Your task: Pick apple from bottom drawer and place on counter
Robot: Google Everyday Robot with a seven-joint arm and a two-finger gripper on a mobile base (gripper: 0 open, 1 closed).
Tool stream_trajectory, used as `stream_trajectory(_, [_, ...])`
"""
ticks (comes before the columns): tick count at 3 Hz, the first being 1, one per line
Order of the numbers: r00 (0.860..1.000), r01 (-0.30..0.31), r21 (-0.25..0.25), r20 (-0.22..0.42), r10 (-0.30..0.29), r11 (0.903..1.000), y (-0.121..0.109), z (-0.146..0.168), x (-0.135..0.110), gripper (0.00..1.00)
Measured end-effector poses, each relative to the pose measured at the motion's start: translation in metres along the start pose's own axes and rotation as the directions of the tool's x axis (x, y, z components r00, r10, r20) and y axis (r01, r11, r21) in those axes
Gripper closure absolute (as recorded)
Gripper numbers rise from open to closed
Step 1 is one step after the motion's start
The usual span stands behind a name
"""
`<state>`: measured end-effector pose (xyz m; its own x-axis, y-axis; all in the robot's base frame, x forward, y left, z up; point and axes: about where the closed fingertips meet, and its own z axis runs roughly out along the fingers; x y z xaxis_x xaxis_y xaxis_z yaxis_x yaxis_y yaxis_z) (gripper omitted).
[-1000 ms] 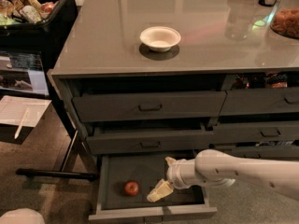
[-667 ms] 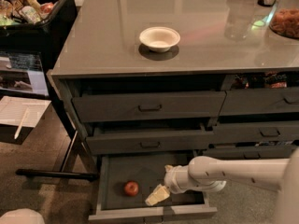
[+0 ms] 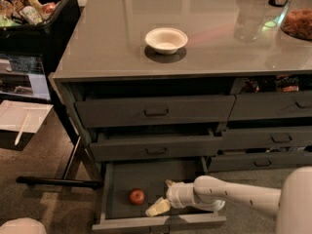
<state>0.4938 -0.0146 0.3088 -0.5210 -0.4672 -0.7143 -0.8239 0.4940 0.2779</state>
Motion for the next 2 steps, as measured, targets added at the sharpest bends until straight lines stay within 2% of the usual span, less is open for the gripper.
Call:
stream_trajectory(1, [0.987,0.027,-0.06,0.159,-0.017,0.9978,-0.011,0.022,-0.013,0.0])
stream_trajectory(2, [0.961,0.072,-0.114,0.272,-0.038,0.9909,-0.023,0.042,-0.035,0.0])
